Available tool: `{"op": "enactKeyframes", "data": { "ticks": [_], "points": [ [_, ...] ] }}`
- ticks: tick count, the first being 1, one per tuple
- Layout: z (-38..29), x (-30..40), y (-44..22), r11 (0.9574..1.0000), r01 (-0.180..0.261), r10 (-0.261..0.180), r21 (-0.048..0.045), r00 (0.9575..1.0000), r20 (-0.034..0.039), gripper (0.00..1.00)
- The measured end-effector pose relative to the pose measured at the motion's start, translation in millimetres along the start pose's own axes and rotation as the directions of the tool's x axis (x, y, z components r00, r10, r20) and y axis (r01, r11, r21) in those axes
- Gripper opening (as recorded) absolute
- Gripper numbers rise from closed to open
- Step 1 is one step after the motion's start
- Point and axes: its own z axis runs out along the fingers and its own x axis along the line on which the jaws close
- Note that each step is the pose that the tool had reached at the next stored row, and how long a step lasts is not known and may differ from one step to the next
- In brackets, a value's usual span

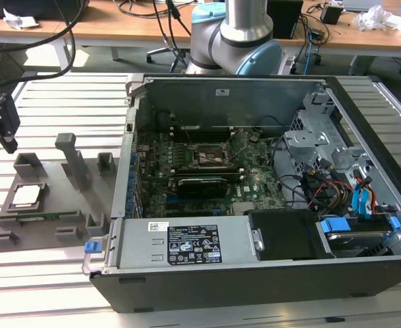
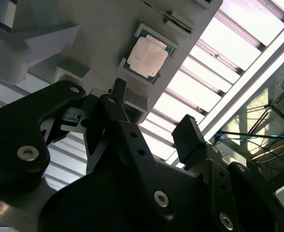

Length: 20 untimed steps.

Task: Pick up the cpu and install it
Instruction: 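Pick up the cpu and move it towards the insertion slot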

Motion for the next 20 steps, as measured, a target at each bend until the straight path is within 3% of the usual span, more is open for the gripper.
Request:
{"op": "enactKeyframes", "data": {
  "ticks": [20],
  "points": [
    [30.2,0.9,0.3,1.0000,0.000,0.000,0.0000,1.0000,0.0000,0.66]
  ]
}}
